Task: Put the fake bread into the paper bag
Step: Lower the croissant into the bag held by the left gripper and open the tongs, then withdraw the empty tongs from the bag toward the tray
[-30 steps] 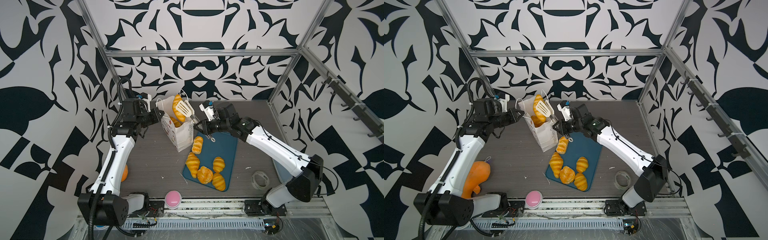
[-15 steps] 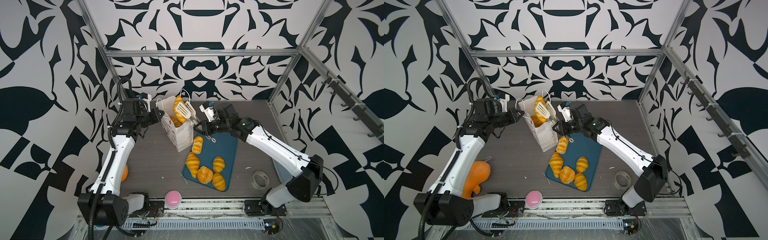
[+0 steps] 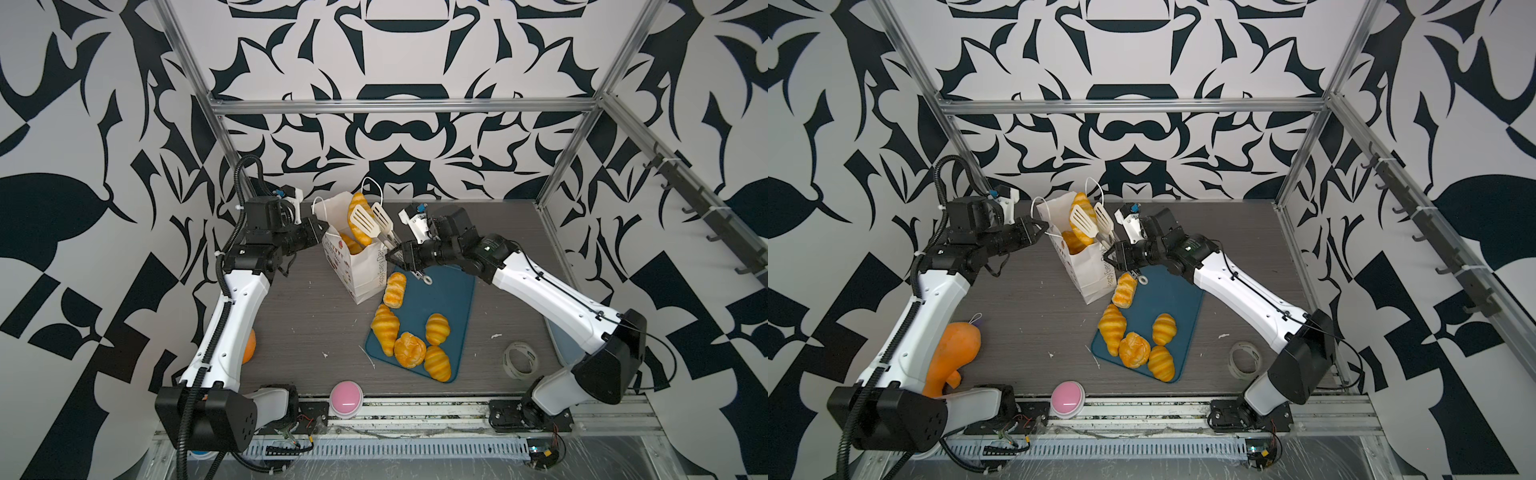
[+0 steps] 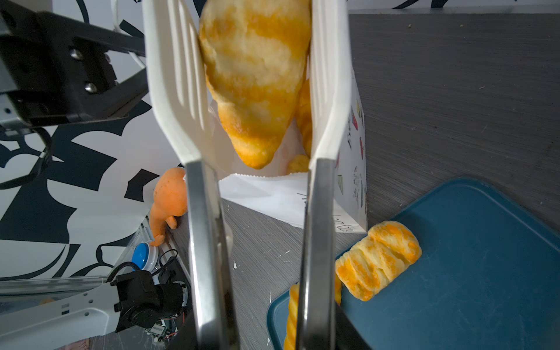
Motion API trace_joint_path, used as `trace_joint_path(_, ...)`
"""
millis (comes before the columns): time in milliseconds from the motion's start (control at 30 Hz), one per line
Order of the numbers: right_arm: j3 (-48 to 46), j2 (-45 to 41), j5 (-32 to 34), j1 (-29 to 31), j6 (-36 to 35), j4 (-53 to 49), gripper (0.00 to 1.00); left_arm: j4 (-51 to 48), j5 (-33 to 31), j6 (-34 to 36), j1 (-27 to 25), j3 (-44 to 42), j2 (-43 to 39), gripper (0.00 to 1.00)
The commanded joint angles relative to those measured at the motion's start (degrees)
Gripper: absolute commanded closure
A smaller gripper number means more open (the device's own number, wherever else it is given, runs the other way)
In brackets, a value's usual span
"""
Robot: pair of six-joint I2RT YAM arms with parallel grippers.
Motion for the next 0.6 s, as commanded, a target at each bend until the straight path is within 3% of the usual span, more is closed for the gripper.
trace_joint_path(0, 2.39, -1.41, -0.32, 0.19, -0.57, 2.95, 0.51, 0.13, 0.22, -0.16, 0.18, -0.72, -0.10, 1.00)
trace_joint_path(567, 4.47, -3.16, -0.88, 0.18, -2.13, 0.73, 0.55, 0.05, 0.22, -0.24, 0.18, -0.69, -0.11, 1.00)
